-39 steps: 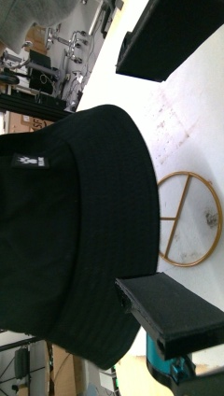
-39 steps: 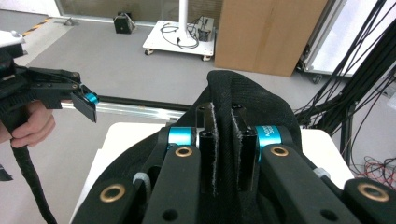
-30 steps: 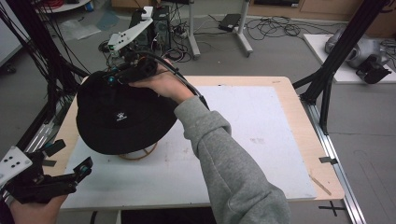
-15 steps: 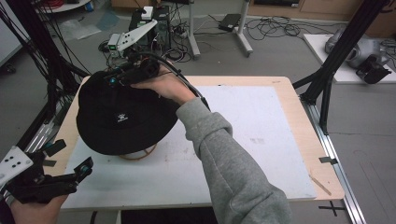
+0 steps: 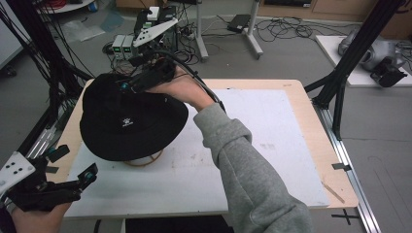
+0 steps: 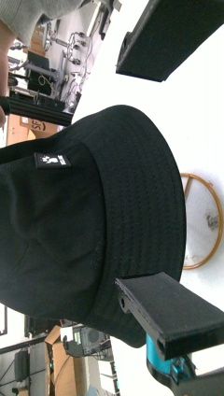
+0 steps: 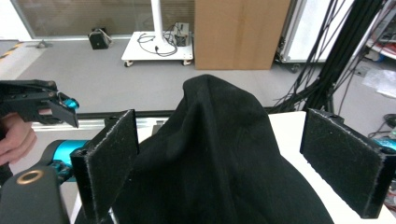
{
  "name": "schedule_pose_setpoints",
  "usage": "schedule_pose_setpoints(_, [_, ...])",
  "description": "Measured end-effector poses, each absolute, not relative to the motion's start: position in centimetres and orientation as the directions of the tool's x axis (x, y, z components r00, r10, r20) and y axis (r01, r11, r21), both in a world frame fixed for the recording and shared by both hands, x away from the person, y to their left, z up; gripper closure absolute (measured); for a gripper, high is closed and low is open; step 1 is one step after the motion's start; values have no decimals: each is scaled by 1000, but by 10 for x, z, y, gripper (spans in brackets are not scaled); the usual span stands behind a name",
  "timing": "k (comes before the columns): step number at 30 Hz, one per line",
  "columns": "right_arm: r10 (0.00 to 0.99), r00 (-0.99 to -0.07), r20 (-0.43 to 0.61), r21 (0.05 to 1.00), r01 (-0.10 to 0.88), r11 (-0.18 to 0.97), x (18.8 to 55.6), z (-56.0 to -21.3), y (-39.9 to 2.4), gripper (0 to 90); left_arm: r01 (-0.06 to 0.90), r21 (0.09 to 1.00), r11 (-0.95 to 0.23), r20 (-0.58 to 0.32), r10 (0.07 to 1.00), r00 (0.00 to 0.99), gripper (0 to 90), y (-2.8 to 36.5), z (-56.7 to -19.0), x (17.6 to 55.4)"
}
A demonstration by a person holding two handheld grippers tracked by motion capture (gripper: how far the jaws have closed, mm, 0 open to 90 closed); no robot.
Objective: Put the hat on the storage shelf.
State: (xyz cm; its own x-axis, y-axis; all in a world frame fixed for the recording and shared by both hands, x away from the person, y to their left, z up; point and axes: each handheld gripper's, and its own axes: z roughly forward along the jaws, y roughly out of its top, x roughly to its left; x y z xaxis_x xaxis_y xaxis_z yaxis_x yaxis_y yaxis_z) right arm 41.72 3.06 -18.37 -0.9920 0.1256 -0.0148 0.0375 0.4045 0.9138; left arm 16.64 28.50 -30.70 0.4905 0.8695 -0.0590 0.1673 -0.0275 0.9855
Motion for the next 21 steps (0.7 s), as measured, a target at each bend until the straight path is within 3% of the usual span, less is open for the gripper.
schedule_pose_setpoints(3, [144,-990,-9,915,50,400,415,-182,20,80,164,986,-27,-58,869,491,17,285,-306,166])
schedule_pose_setpoints(5, [162,-987,-11,918,54,392,414,-181,13,10,163,986,-25,-59,870,490,17,286,-306,166])
schedule_pose_setpoints(21, [269,-963,8,925,109,363,416,-196,-61,10,163,987,-17,-66,868,492,17,287,-304,172])
